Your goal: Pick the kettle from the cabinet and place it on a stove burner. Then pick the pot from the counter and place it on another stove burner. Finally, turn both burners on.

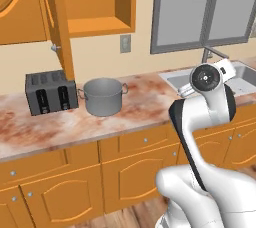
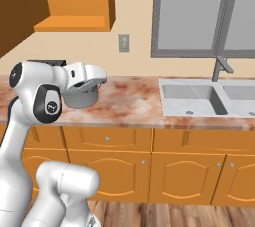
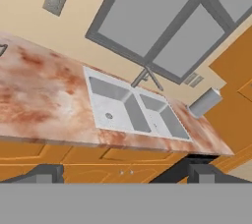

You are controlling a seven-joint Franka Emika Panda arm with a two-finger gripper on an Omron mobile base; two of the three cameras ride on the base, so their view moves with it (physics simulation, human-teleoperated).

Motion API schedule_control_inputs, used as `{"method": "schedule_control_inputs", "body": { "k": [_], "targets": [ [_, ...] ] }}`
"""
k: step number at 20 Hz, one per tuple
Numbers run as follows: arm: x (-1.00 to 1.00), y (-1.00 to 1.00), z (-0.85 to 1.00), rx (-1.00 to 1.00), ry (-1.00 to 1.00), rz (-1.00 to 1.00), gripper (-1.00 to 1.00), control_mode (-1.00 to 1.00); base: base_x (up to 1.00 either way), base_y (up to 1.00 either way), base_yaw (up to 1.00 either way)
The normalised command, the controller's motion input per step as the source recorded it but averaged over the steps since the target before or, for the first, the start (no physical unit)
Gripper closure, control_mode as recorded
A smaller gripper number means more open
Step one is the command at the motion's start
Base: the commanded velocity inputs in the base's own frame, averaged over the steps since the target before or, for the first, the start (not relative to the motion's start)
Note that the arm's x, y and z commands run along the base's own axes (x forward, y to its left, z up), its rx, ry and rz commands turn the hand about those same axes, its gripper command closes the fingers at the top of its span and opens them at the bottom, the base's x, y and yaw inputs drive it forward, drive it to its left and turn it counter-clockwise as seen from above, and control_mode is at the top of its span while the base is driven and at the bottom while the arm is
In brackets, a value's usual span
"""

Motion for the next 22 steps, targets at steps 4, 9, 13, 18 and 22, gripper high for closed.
{"method": "schedule_control_inputs", "body": {
  "k": [4,9,13,18,22],
  "targets": [
    [0.0,0.0,0.0,0.0,0.0,0.0,-1.0,1.0,0.44,0.46,-0.15],
    [0.0,0.0,0.0,0.0,0.0,0.0,-1.0,1.0,0.29,0.3,-0.06],
    [0.0,0.0,0.0,0.0,0.0,0.0,-1.0,-1.0,0.0,0.0,0.0],
    [0.0,0.0,0.03,0.0,0.0,-0.03,-1.0,-1.0,0.0,0.0,0.0],
    [0.0,0.15,0.08,0.0,0.04,-0.01,-1.0,-1.0,0.0,0.0,0.0]
  ]
}}
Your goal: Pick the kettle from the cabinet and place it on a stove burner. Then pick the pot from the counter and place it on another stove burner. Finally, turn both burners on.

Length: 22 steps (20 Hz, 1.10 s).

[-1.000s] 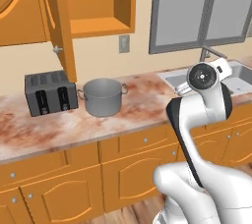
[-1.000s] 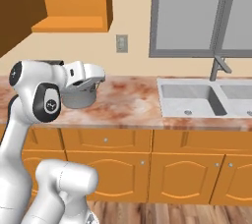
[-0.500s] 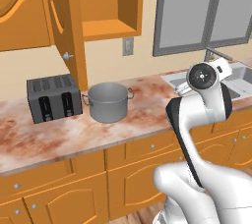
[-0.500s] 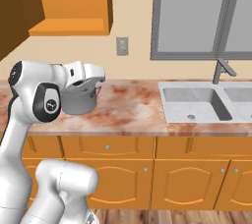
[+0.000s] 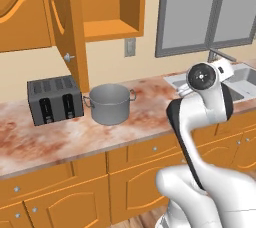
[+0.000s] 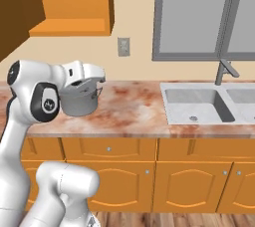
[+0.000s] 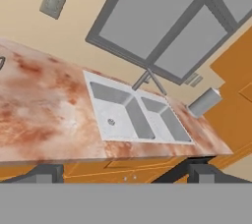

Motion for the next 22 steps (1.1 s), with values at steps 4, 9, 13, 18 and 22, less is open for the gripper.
{"method": "schedule_control_inputs", "body": {
  "k": [4,9,13,18,22],
  "targets": [
    [0.01,0.09,0.07,0.0,0.12,0.0,-1.0,-1.0,0.0,0.0,0.0],
    [0.01,0.01,0.08,0.08,0.2,0.04,-1.0,-1.0,0.0,0.0,0.0],
    [0.0,-0.03,0.08,0.16,0.17,0.1,-1.0,-1.0,0.0,0.0,0.0],
    [-0.02,-0.13,0.01,0.22,0.05,0.08,-1.0,-1.0,0.0,0.0,0.0],
    [-0.04,-0.25,0.0,0.32,0.03,0.06,-1.0,-1.0,0.0,0.0,0.0]
  ]
}}
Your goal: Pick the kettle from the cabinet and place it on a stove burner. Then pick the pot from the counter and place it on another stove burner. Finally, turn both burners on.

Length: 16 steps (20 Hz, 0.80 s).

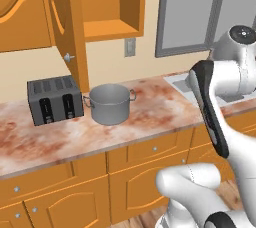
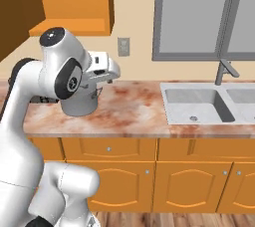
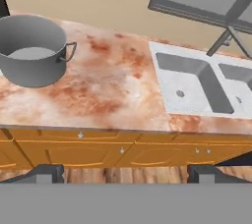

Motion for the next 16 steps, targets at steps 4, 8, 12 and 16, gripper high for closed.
{"method": "schedule_control_inputs", "body": {
  "k": [4,8,12,16],
  "targets": [
    [-0.08,-0.26,0.0,0.33,0.0,0.04,-1.0,-1.0,0.0,0.0,0.0],
    [-0.02,-0.05,0.0,0.3,0.0,0.01,-1.0,-1.0,0.0,0.0,0.0],
    [0.01,0.0,0.0,0.26,0.05,0.0,-1.0,-1.0,0.0,0.0,0.0],
    [0.14,0.09,-0.05,0.19,0.16,0.0,-1.0,-1.0,0.0,0.0,0.0]
  ]
}}
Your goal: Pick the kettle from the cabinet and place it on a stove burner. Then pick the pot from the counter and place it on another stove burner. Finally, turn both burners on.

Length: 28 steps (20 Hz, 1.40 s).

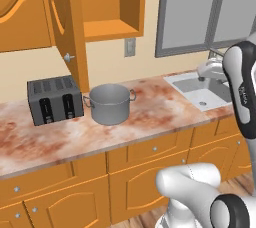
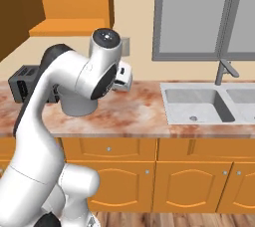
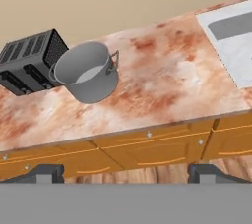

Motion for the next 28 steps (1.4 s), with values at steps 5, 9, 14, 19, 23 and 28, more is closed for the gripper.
{"method": "schedule_control_inputs", "body": {
  "k": [5,9,14,19,23,28],
  "targets": [
    [0.1,0.16,-0.12,0.12,0.16,0.0,-1.0,-1.0,0.0,0.0,0.0],
    [0.07,0.26,-0.14,0.08,0.07,0.0,-1.0,-1.0,0.0,0.0,0.0],
    [0.0,0.21,-0.15,0.07,-0.02,0.0,-1.0,-1.0,0.0,0.0,0.0],
    [0.0,0.26,-0.14,0.08,-0.05,0.0,-1.0,-1.0,0.0,0.0,0.0],
    [0.08,0.2,-0.05,0.09,0.0,0.0,-1.0,-1.0,0.0,0.0,0.0],
    [0.18,0.2,-0.04,0.1,0.0,0.0,-1.0,-1.0,0.0,0.0,0.0]
  ]
}}
